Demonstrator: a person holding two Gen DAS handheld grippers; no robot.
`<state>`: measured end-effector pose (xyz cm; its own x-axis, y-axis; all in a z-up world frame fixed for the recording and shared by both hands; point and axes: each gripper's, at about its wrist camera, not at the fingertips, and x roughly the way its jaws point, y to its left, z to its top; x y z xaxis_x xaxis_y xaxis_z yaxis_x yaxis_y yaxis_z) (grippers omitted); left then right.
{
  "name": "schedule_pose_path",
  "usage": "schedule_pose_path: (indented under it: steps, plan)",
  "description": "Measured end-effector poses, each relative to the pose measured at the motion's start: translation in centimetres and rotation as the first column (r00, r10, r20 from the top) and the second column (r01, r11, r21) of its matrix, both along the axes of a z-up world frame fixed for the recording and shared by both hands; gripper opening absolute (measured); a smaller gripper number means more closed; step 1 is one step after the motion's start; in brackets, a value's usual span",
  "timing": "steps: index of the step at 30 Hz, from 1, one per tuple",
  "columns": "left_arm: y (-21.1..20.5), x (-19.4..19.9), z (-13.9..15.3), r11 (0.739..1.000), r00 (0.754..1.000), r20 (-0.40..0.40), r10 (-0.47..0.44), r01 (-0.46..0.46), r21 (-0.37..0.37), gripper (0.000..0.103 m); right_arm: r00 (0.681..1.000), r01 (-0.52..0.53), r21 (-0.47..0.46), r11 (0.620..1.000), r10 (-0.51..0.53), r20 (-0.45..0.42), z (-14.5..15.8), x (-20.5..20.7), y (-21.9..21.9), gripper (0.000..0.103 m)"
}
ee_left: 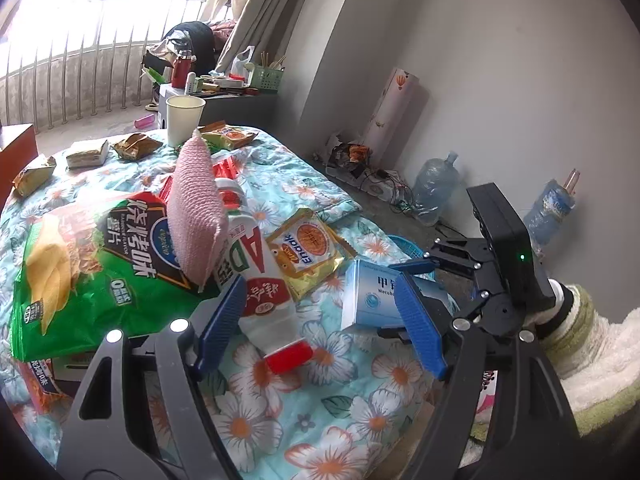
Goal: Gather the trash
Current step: 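Close the right tool on the blue Mecobalamin tablet box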
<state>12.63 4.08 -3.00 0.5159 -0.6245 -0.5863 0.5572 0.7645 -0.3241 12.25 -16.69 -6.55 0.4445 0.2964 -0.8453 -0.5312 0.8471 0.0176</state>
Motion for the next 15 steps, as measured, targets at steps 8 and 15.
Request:
schedule_pose_path:
  steps: [8,15]
  plan:
    - [-4.4,1.3,-0.1,0.999,0.999,0.025,-0.034,0.033,0.021,0.072,0.895,0.446,0.219,0.868,-0.434,-0.104,-0.8,-0.8,-8.6,0.075]
    - [-8.4,2.8,-2.2,0.986,0.997,-0.008,-0.076,0.076,0.151,0.068,0.783,0.618,0.454,0.642,-0.558,-0.277,-2.6,-1.6,-14.2,0.075]
